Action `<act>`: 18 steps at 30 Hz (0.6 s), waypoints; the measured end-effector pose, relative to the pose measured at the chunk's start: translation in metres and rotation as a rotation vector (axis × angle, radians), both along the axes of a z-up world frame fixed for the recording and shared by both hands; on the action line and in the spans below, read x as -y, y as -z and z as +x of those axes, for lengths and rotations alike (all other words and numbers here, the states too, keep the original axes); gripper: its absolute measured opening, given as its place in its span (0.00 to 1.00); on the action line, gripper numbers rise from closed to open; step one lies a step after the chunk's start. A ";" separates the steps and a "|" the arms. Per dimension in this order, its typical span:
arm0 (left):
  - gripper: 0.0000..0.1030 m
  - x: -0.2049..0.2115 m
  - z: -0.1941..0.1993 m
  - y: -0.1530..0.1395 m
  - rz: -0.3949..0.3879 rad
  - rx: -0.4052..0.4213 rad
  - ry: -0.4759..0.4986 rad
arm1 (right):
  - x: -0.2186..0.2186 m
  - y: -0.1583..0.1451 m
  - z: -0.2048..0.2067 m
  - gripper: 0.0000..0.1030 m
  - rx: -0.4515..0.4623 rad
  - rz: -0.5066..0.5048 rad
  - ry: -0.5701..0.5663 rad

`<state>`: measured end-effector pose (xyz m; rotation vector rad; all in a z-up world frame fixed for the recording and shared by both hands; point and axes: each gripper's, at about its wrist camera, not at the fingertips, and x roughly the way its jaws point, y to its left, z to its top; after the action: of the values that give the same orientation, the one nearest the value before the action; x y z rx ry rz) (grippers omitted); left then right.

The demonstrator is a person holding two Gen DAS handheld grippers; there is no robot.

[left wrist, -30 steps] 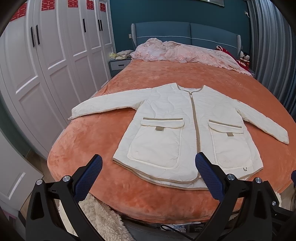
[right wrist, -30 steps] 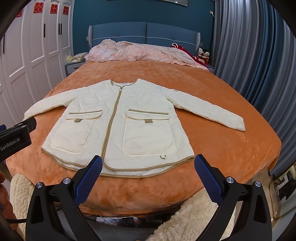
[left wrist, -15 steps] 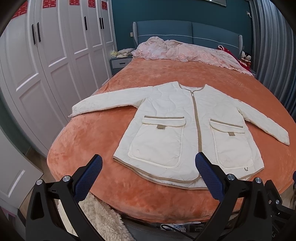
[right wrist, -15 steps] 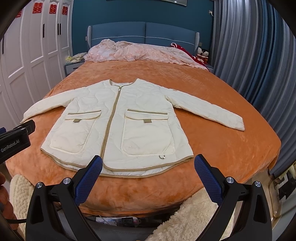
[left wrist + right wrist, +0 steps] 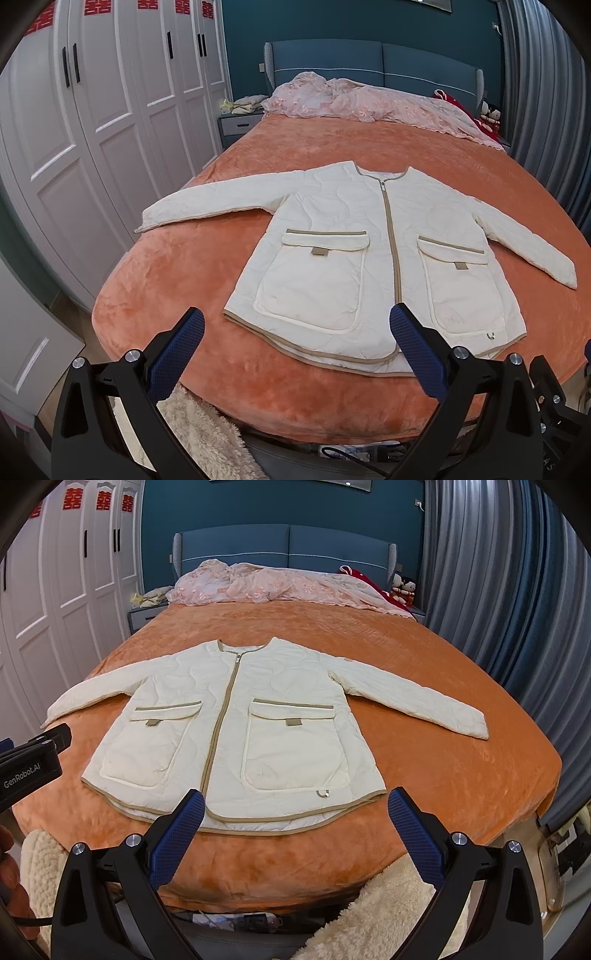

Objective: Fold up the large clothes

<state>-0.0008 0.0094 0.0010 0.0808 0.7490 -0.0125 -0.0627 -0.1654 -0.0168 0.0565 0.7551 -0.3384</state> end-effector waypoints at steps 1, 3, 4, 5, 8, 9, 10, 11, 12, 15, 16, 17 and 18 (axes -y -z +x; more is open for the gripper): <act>0.95 0.000 0.000 0.000 0.003 0.001 -0.002 | 0.000 0.000 0.000 0.95 0.001 0.001 0.001; 0.95 0.000 0.000 0.000 0.002 0.000 0.001 | 0.000 0.000 0.000 0.95 0.000 0.000 0.000; 0.95 0.000 0.000 0.000 0.002 0.001 0.000 | 0.000 0.000 0.000 0.95 0.001 0.000 0.001; 0.95 0.000 0.000 0.000 0.002 0.001 0.001 | 0.000 0.000 0.000 0.95 0.001 0.000 0.001; 0.95 0.000 0.000 0.000 0.001 0.001 0.000 | 0.000 0.000 0.000 0.95 0.001 0.000 0.000; 0.95 0.000 0.000 0.000 0.002 0.000 0.001 | 0.000 0.000 0.000 0.95 0.001 0.000 0.000; 0.95 -0.001 0.000 0.000 0.001 0.001 0.000 | 0.000 0.000 0.000 0.95 0.001 0.000 0.000; 0.95 0.000 0.000 0.001 0.001 0.000 0.001 | 0.000 0.000 0.000 0.95 0.001 0.000 0.001; 0.95 0.000 0.000 0.000 0.001 -0.001 0.001 | 0.000 0.000 0.000 0.95 0.001 0.001 0.001; 0.95 0.001 0.000 0.001 0.002 -0.002 0.001 | 0.000 0.000 0.000 0.95 0.001 0.001 0.001; 0.95 0.001 0.000 0.000 0.001 -0.002 0.000 | 0.000 0.000 -0.001 0.95 0.001 0.001 0.000; 0.95 0.002 -0.001 0.001 0.000 -0.003 0.000 | 0.000 0.000 0.000 0.95 0.001 0.001 0.001; 0.95 0.002 0.000 0.001 0.002 -0.003 0.002 | 0.000 0.001 0.000 0.95 0.001 0.002 0.001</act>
<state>-0.0009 0.0077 -0.0002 0.0837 0.7524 -0.0132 -0.0632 -0.1657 -0.0173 0.0585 0.7547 -0.3386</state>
